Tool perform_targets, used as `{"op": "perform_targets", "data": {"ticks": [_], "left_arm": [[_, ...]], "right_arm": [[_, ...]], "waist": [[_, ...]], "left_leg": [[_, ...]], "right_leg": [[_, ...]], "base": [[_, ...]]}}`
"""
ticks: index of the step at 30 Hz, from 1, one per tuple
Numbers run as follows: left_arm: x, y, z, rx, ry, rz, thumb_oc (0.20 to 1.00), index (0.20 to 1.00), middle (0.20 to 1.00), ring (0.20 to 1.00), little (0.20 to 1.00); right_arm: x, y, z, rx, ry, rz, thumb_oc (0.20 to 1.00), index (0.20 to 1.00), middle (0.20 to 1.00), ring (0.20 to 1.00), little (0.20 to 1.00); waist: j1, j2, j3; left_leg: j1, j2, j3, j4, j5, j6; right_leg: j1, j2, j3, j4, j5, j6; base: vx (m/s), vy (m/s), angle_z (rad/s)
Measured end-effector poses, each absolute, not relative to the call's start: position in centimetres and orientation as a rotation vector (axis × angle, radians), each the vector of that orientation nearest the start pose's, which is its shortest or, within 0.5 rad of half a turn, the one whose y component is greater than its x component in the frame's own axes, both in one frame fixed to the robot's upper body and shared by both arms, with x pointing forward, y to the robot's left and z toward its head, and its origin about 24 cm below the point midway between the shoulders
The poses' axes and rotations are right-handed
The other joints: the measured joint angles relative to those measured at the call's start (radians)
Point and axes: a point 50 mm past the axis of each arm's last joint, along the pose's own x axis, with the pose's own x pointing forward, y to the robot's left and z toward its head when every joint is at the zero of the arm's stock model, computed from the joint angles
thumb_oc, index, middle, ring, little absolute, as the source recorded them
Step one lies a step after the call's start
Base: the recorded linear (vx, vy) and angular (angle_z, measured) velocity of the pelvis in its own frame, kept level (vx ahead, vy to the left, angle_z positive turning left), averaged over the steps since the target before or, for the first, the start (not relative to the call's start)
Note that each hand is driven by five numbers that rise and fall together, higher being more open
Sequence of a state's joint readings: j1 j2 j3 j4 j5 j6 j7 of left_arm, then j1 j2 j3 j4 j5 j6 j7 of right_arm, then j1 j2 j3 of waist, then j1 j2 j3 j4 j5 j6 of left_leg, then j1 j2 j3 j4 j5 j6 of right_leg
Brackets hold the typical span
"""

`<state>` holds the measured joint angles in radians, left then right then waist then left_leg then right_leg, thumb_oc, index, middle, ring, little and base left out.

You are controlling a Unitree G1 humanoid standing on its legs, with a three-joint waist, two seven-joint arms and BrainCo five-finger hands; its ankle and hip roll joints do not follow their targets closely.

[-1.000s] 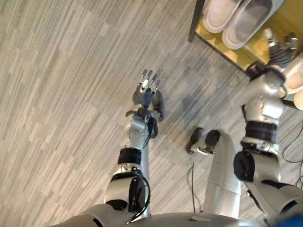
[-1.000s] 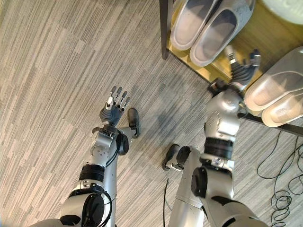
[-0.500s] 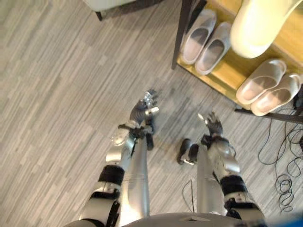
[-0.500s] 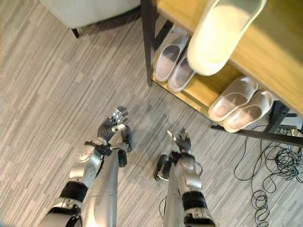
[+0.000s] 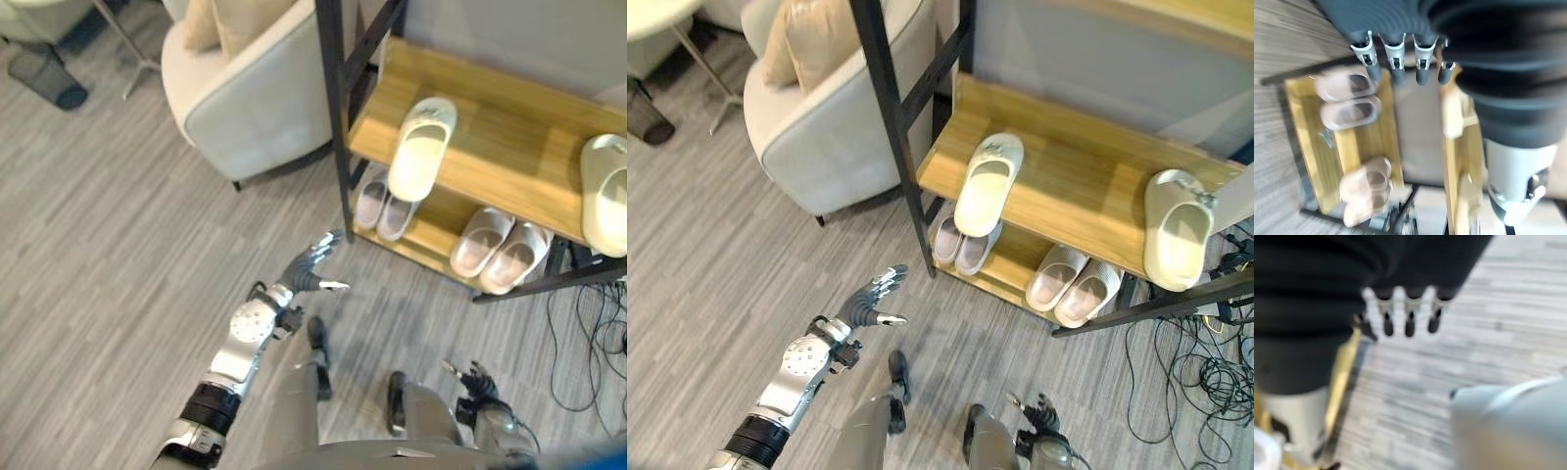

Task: Arrange the slippers neatly on the shoe rack.

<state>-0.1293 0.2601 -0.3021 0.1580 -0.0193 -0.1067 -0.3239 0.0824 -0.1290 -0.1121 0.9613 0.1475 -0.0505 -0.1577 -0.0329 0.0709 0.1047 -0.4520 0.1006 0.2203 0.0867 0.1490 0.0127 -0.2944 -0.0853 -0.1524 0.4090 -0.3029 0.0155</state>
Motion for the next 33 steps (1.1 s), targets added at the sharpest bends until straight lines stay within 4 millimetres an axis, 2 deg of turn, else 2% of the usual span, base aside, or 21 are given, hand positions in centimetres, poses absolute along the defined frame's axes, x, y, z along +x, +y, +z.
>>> {"op": "perform_targets", "data": {"ticks": [1, 4, 6, 11, 16, 17, 19, 24, 26, 28, 33], "left_arm": [[25.9, 10.7, 3.5, 0.368, 0.015, -0.677, 1.0, 1.0, 1.0, 1.0, 1.0], [26.1, 9.4, 4.5, 0.498, -0.01, -0.725, 1.0, 1.0, 1.0, 1.0, 1.0], [25.9, 8.3, 4.0, 0.581, 0.013, -0.757, 1.0, 1.0, 1.0, 1.0, 1.0], [26.0, 7.7, 3.9, 0.666, 0.013, -0.752, 1.0, 1.0, 1.0, 1.0, 1.0], [27.1, 7.1, 5.0, 0.69, -0.021, -0.736, 1.0, 1.0, 1.0, 1.0, 1.0], [27.4, 6.7, 5.0, 0.682, -0.026, -0.73, 1.0, 1.0, 1.0, 1.0, 1.0], [28.4, 6.4, 4.9, 0.672, -0.021, -0.682, 1.0, 1.0, 1.0, 1.0, 1.0], [30.2, 6.2, 5.3, 0.678, -0.03, -0.6, 1.0, 1.0, 1.0, 1.0, 1.0], [30.9, 6.3, 5.2, 0.692, -0.021, -0.561, 1.0, 1.0, 1.0, 1.0, 1.0], [32.6, 7.0, 4.5, 0.744, 0.038, -0.487, 1.0, 1.0, 1.0, 1.0, 1.0], [33.8, 6.5, 3.5, 0.791, 0.102, -0.426, 1.0, 1.0, 1.0, 1.0, 1.0]], "right_arm": [[10.7, -22.8, -14.8, -0.022, 0.987, -0.417, 1.0, 1.0, 1.0, 1.0, 1.0], [8.4, -23.5, -15.4, -0.071, 1.054, -0.412, 1.0, 1.0, 1.0, 1.0, 1.0], [6.8, -23.8, -15.8, -0.084, 1.11, -0.408, 1.0, 1.0, 1.0, 1.0, 1.0], [5.8, -24.1, -15.9, -0.127, 1.132, -0.37, 1.0, 1.0, 1.0, 1.0, 1.0], [4.8, -24.6, -16.2, -0.135, 1.194, -0.361, 1.0, 1.0, 1.0, 1.0, 1.0], [3.9, -24.5, -16.4, -0.132, 1.227, -0.361, 1.0, 1.0, 1.0, 1.0, 1.0], [3.8, -24.3, -16.4, -0.133, 1.231, -0.346, 1.0, 1.0, 1.0, 1.0, 1.0], [3.4, -24.4, -16.4, -0.15, 1.244, -0.338, 1.0, 1.0, 1.0, 1.0, 1.0], [2.9, -24.7, -16.4, -0.152, 1.258, -0.345, 1.0, 1.0, 1.0, 1.0, 1.0], [2.9, -24.7, -16.4, -0.148, 1.26, -0.354, 1.0, 1.0, 1.0, 1.0, 1.0], [2.6, -24.9, -16.4, -0.141, 1.283, -0.364, 1.0, 1.0, 1.0, 1.0, 1.0]], "waist": [[-0.007, 0.006, -0.007], [-0.024, 0.028, -0.064], [-0.033, 0.049, -0.099], [-0.06, 0.085, -0.135], [-0.063, 0.083, -0.161], [-0.066, 0.07, -0.172], [-0.073, 0.065, -0.204], [-0.097, 0.06, -0.209], [-0.104, 0.056, -0.216], [-0.12, 0.056, -0.228], [-0.143, 0.057, -0.23]], "left_leg": [[0.05, -0.002, 0.005, -0.04, 0.017, -0.004], [0.124, -0.004, 0.008, -0.11, 0.045, -0.01], [0.176, -0.009, 0.015, -0.163, 0.062, -0.013], [0.24, -0.009, 0.046, -0.182, 0.052, -0.018], [0.293, -0.011, 0.062, -0.183, 0.04, -0.021], [0.299, -0.01, 0.063, -0.183, 0.034, -0.025], [0.309, -0.011, 0.07, -0.183, 0.033, -0.023], [0.33, -0.016, 0.082, -0.181, 0.03, -0.019], [0.336, -0.016, 0.088, -0.183, 0.022, -0.021], [0.335, -0.017, 0.1, -0.183, 0.02, -0.02], [0.326, -0.018, 0.112, -0.184, 0.015, -0.018]], "right_leg": [[0.044, 0.006, 0.001, -0.027, 0.011, 0.001], [0.112, 0.017, 0.001, -0.094, 0.028, 0.003], [0.155, 0.022, 0.004, -0.13, 0.04, 0.006], [0.214, 0.024, 0.037, -0.19, 0.06, 0.01], [0.283, 0.031, 0.053, -0.243, 0.074, 0.013], [0.293, 0.029, 0.054, -0.254, 0.077, 0.012], [0.303, 0.025, 0.06, -0.263, 0.077, 0.012], [0.318, 0.022, 0.081, -0.267, 0.083, 0.016], [0.321, 0.019, 0.09, -0.277, 0.083, 0.017], [0.318, 0.019, 0.104, -0.286, 0.092, 0.021], [0.307, 0.014, 0.117, -0.298, 0.103, 0.027]], "base": [[0.06, -0.033, -0.08], [0.09, -0.011, -0.04], [0.09, 0.012, -0.05], [0.08, 0.009, -0.19], [0.09, -0.027, -0.12], [0.1, -0.017, 0.0], [0.1, -0.02, -0.08], [0.1, -0.009, -0.12], [0.11, 0.007, -0.16], [0.08, 0.007, -0.17], [0.05, 0.009, -0.07]]}}
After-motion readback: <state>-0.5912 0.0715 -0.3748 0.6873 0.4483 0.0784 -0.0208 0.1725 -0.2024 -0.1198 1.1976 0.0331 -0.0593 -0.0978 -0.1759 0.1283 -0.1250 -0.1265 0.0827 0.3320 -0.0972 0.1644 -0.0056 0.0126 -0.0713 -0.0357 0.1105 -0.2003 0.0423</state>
